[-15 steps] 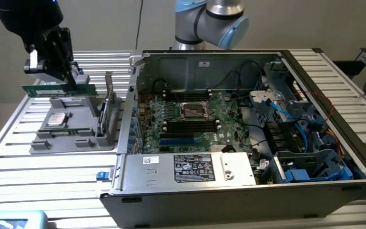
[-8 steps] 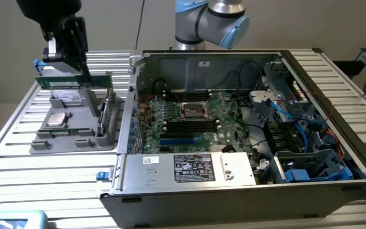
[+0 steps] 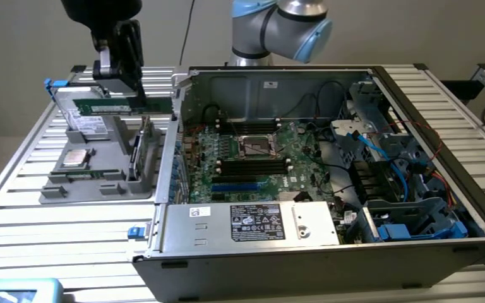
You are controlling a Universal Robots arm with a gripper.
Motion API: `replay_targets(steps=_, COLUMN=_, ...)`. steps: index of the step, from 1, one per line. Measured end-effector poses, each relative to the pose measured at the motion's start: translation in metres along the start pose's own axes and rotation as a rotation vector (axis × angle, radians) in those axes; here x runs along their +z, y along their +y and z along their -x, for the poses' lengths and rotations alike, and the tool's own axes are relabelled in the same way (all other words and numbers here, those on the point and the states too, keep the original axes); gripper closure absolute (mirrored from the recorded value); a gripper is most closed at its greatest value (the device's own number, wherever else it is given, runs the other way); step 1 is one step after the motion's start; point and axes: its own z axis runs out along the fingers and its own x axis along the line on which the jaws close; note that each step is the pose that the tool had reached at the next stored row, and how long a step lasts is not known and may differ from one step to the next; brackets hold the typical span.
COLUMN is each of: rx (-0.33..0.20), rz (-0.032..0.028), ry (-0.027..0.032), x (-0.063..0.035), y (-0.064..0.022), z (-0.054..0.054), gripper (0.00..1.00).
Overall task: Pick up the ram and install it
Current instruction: 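Pick up the ram and move it above insertion slot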
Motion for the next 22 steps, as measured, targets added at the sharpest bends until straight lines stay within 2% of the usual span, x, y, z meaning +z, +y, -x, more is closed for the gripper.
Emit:
replay_targets(steps=5, rx=0.000, rz=0.0056, ry=-0.0053, x=0.0003, y=-0.0219, z=0.000, gripper=0.87)
replay_targets(steps=11, rx=0.000, rz=0.0174, ry=-0.0055, x=0.0008, y=-0.0489, z=-0.001, gripper=0.87)
replay_targets(steps=22, rx=-0.001, rz=0.0313, ry=-0.0057, x=0.0018, y=-0.0990, z=-0.001, gripper=0.87)
